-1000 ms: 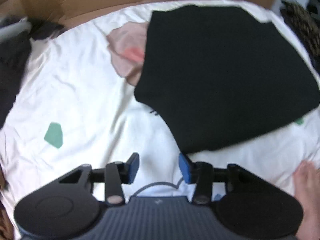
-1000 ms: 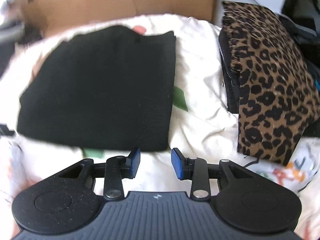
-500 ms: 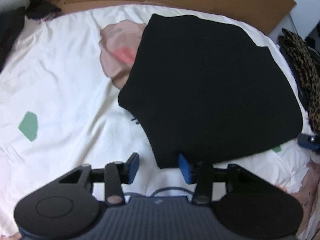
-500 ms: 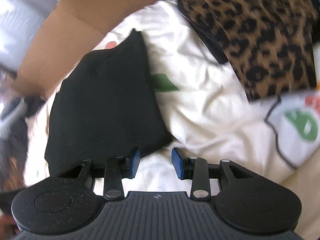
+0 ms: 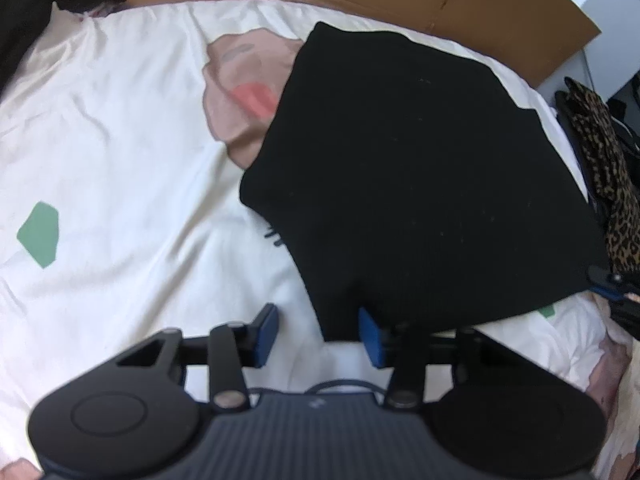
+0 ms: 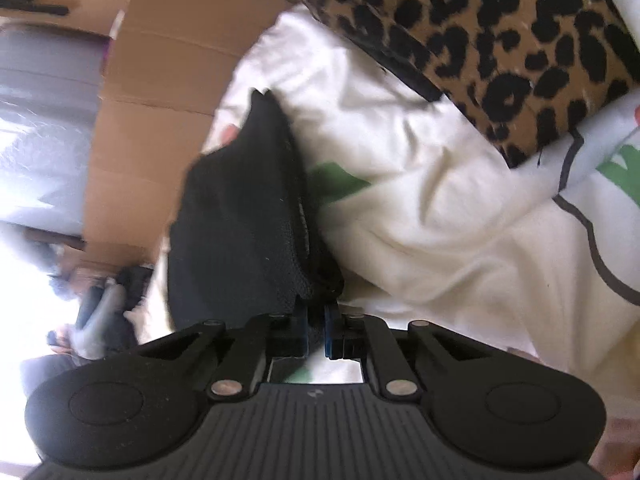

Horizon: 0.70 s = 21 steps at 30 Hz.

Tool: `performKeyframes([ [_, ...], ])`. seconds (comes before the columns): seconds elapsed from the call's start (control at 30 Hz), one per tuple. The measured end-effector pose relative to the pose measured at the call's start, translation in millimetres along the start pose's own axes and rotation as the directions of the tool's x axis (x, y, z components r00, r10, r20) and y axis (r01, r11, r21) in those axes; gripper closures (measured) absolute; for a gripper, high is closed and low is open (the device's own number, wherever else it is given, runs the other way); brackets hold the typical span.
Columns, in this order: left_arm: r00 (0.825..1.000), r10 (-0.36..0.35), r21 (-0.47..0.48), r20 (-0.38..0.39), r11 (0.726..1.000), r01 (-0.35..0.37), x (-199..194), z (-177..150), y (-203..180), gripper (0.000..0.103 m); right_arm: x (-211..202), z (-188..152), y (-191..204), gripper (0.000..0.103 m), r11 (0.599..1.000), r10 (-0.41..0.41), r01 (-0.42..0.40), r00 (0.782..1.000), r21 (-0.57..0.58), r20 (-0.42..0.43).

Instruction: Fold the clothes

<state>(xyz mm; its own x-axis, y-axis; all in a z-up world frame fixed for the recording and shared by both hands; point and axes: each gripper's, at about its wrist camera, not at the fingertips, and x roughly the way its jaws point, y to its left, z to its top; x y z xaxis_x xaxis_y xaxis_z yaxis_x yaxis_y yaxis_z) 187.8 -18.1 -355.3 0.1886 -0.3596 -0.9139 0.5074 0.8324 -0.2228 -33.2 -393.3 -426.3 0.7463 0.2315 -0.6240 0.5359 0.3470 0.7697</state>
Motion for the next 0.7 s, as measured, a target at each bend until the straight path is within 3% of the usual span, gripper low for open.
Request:
performKeyframes([
  [0.2,1.0,0.005,0.014,-0.001,1.0,-0.005,0.0,-8.5,-0.7,0.056,-0.9,-2.0,-5.5,0.094,0.999,0.027,-0.027,1.0,0.036,-0.001],
  [0.33,1.0,0.006,0.012,-0.015,1.0,-0.005,-0.6,-4.4,-1.4,0.057,5.9,-4.7,-17.7,0.066,0.998,0.021,-0.021,1.0,0.066,0.001],
  [0.5,1.0,0.002,0.015,-0.031,1.0,-0.001,-1.7,0.2,-2.5,0.062,21.0,-3.9,-18.6,0.068,0.993,0.019,-0.022,1.0,0.118,0.023],
  [0.6,1.0,-0.012,0.018,-0.018,1.0,0.012,-5.6,3.6,-1.3,0.065,26.1,-1.3,-13.9,0.085,0.993,0.007,-0.009,1.0,0.116,0.023],
  [0.7,0.999,-0.001,0.035,0.039,0.999,0.0,-12.3,1.2,0.2,0.071,20.7,0.1,-16.0,0.093,0.991,0.013,-0.018,0.999,0.129,0.041],
])
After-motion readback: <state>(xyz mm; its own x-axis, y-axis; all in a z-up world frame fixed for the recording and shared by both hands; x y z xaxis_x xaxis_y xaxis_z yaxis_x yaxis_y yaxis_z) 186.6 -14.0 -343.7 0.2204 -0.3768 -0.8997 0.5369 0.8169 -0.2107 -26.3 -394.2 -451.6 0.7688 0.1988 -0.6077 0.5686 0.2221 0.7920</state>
